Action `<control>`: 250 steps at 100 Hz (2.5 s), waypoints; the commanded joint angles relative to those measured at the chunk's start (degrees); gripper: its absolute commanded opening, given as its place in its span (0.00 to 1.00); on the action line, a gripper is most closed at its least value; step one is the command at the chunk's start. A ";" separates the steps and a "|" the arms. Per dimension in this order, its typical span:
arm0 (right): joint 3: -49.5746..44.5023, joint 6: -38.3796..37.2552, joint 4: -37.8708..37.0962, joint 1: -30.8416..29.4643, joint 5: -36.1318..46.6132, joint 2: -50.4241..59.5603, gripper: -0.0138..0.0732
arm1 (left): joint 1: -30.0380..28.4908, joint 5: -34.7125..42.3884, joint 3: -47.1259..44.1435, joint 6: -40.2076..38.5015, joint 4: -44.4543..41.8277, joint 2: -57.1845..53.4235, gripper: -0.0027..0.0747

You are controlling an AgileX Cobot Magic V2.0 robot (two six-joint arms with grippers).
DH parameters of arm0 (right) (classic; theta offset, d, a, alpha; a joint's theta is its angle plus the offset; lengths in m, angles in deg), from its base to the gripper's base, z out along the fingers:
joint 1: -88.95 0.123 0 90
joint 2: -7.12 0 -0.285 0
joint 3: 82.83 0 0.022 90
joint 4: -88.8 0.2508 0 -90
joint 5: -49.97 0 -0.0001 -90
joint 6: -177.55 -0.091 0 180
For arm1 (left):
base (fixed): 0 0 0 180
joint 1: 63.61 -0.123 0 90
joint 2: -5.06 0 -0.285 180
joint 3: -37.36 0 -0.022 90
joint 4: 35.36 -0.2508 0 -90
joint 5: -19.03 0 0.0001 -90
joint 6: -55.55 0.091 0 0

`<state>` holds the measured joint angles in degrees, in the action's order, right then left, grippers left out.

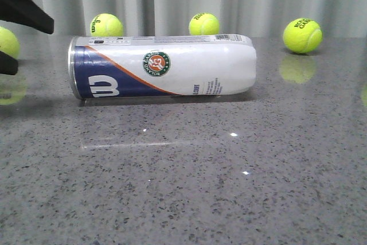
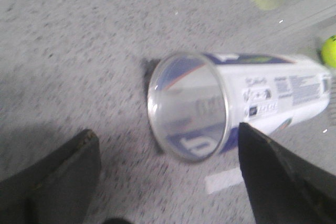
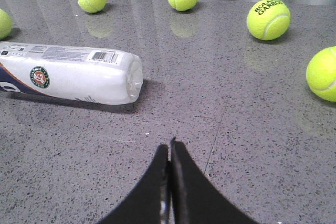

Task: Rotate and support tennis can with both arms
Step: 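Grasp the open end of the can with the left gripper, then lift and rotate the can upright with the left gripper, lowering its base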

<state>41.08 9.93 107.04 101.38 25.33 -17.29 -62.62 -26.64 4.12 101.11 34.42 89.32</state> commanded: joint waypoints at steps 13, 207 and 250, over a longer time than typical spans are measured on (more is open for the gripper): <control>1.29 -0.07 0.92 -0.34 4.47 -0.29 0.09 | 3.07 -3.83 6.06 2.41 7.45 4.30 0.71; 1.12 0.27 0.82 -0.34 4.49 -0.29 0.09 | 22.30 -26.83 38.57 -29.68 -54.92 -2.69 0.01; 1.12 0.27 0.82 -0.34 4.49 -0.29 0.09 | 22.36 -23.15 42.95 -29.68 -54.90 -2.69 0.43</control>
<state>40.97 9.93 107.17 101.38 25.42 -17.29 -40.89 -52.99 44.83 72.03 -21.86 88.12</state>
